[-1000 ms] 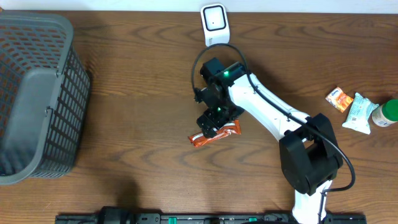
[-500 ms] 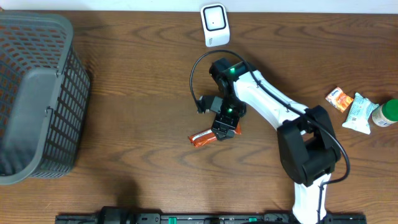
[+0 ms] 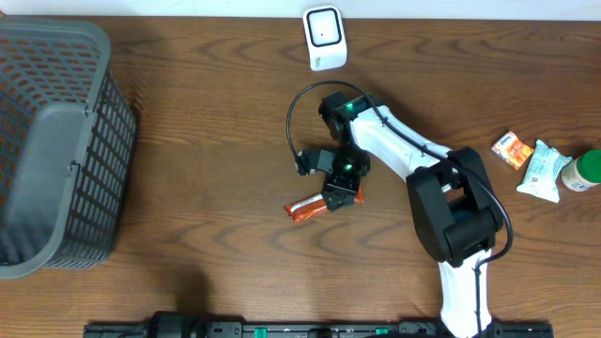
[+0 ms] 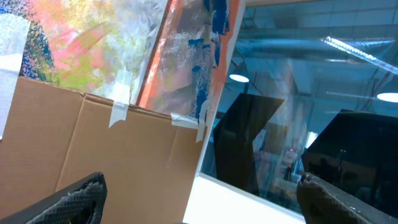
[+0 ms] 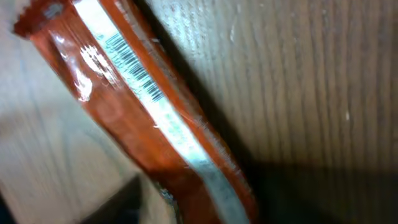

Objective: Scan the item barcode

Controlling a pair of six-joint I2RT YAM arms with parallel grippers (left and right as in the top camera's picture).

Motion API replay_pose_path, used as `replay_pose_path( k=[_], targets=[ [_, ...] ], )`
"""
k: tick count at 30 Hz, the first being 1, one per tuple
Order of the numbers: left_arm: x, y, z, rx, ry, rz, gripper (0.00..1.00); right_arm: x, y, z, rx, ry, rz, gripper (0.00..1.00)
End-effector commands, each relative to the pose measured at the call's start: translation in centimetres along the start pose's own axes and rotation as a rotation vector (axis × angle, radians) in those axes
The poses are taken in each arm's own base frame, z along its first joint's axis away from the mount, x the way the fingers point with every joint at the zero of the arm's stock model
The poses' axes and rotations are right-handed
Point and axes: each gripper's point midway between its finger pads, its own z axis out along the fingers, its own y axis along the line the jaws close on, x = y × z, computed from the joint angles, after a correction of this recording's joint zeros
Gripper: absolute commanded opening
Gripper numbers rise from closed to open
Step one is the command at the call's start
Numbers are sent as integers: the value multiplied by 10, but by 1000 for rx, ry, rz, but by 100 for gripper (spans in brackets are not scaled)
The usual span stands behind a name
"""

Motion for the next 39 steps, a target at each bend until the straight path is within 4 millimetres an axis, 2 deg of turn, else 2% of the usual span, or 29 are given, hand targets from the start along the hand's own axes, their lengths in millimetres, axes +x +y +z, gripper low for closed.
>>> replay_pose_path(
  k=[1,2,6,9,11,14,16,20,23,29,39],
  targets=[
    [-2,3,-2,-13,-7,-8,98,18,3,36,-108,72,62,6],
    [-2,3,-2,-13,-7,-8,98,22,4,40,-121,87,69,2],
    [-2,3,-2,-13,-7,-8,98,36,0,54,-128,160,122,1],
    [-2,3,-2,-13,-7,-8,98,37,-5,53,-99,173,153,1],
    [-2,3,-2,-13,-7,-8,98,30,-10,45,-67,157,182,1],
    [-2,3,-2,-13,-7,-8,98,15,-16,22,-22,119,252,1],
    [-2,3,-2,-13,-7,-8,98,7,-22,-4,30,106,304,1],
    [-2,3,-2,-13,-7,-8,98,3,-50,-55,270,113,394,1],
    [-2,3,-2,-13,-7,-8,98,-4,-57,-89,420,88,392,1],
    [-2,3,-2,-13,-7,-8,98,-21,-36,-129,490,-4,338,1],
    [-2,3,-2,-13,-7,-8,98,-39,15,-196,611,-147,220,1]
  ],
)
